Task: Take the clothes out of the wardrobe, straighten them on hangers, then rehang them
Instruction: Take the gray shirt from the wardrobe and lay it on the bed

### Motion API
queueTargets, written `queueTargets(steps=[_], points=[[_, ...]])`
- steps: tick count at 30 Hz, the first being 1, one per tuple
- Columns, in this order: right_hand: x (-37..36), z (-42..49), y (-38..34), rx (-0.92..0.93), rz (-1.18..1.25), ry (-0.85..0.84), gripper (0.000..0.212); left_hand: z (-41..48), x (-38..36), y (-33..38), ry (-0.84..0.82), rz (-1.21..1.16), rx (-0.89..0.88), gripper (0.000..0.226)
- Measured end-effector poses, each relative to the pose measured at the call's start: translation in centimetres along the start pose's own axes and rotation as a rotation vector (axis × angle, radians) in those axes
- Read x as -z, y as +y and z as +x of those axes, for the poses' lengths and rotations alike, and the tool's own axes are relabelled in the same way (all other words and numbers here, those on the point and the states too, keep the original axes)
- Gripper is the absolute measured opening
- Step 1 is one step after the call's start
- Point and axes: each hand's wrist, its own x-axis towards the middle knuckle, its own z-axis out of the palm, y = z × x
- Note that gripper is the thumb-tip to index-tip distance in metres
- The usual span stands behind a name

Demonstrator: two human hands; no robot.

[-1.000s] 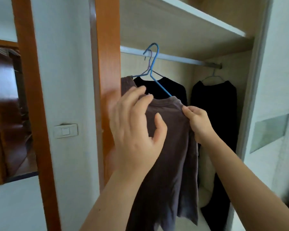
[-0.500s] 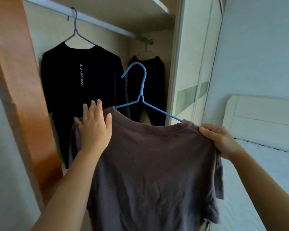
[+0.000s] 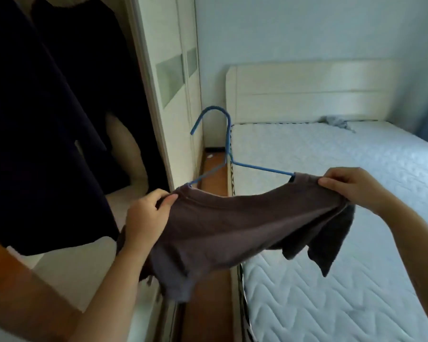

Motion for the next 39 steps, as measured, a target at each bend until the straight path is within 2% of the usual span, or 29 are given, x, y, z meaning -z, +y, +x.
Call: queueTargets(steps=[3,8,15,20,24,30,35,39], points=[[1.3,-6.7,4.0,-0.201,-0.14,0.023,0.024,-3.1,-4.0,2.0,-0.162,-0.069,-0.046,0.018],[1.8,-17.0,10.3,-0.438,-0.222,0.052,0.03,-9.2,-10.3,4.4,-0.452,-0.18,-0.063,0.017],[1.2,-28.2,17.8,-0.613,-0.167,0.175,0.033,-16.6,-14.4,9.9,-0.544,-0.118,-0.104,0.018],[4.2,-39.6,22.9,-0.761,-0.09,0.287,0.034,-22.1,-19.2,18.7,-0.69,-0.128,-0.208,0.019],[8.5,-52.1,26.5,-0.943,-0.079,0.403,0.035,-30.3,-23.6,27.9,-0.868,-0.197,-0.284,0.016],[15.6,-67.6,29.1,-1.186,-0.073,0.641,0.025,-42.9,-29.0,40.9,-1.123,-0.3,-0.44,0.014],[18.3,-73.9,31.6,-1.296,-0.051,0.774,0.019,-48.4,-32.3,47.2,-1.269,-0.36,-0.525,0.017],[21.1,-74.0,35.7,-1.298,-0.038,0.802,0.015,-49.9,-35.8,50.0,-1.351,-0.347,-0.477,0.025]])
